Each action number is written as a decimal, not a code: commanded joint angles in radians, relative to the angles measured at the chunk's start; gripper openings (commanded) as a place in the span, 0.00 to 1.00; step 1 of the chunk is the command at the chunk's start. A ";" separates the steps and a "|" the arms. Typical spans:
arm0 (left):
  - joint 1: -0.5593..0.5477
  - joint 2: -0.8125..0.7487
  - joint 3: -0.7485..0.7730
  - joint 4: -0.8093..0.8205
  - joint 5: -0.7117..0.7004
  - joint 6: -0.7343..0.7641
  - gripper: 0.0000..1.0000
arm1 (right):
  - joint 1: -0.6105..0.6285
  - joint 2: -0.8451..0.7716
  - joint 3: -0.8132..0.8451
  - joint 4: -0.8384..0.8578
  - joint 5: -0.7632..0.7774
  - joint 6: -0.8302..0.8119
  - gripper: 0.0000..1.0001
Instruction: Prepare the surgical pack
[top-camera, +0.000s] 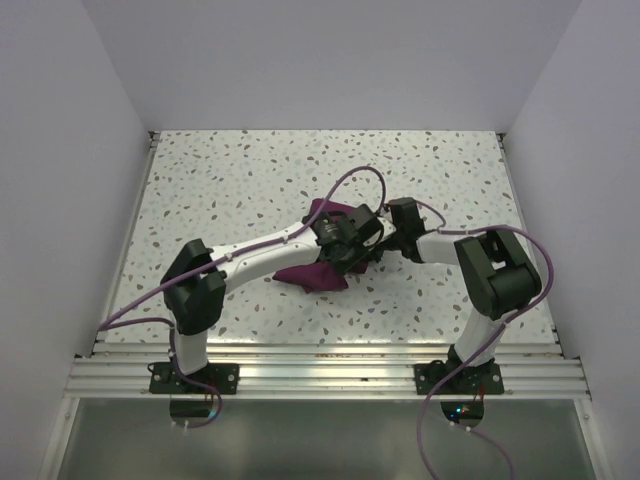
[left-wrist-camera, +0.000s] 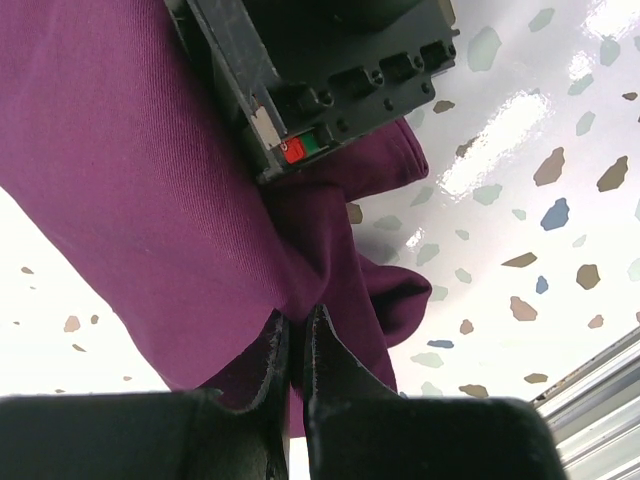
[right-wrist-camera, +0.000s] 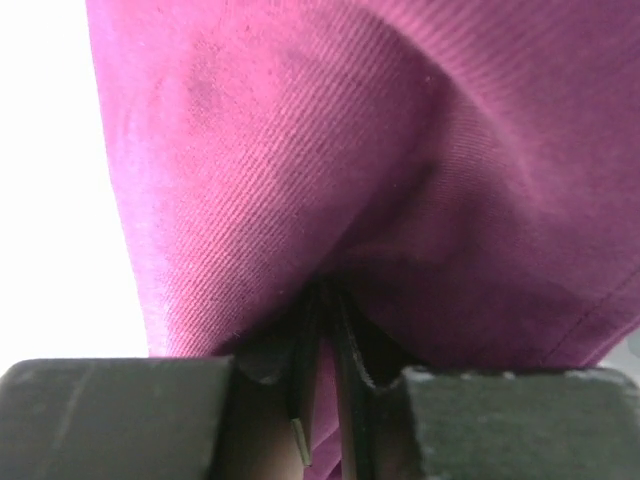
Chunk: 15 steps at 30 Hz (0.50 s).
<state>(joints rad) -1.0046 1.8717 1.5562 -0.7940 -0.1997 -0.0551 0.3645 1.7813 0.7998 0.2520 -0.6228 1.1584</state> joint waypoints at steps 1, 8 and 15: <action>0.004 -0.069 0.012 0.065 0.059 0.009 0.00 | -0.002 -0.051 0.108 -0.155 0.032 -0.106 0.18; 0.073 -0.103 -0.042 0.090 0.075 0.011 0.00 | -0.061 -0.104 0.202 -0.531 0.032 -0.391 0.33; 0.100 -0.108 -0.027 0.096 0.106 0.021 0.00 | -0.099 -0.118 0.210 -0.579 -0.066 -0.479 0.36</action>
<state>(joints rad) -0.9157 1.8221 1.5124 -0.7666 -0.1093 -0.0582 0.2626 1.6928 0.9775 -0.2657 -0.6254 0.7609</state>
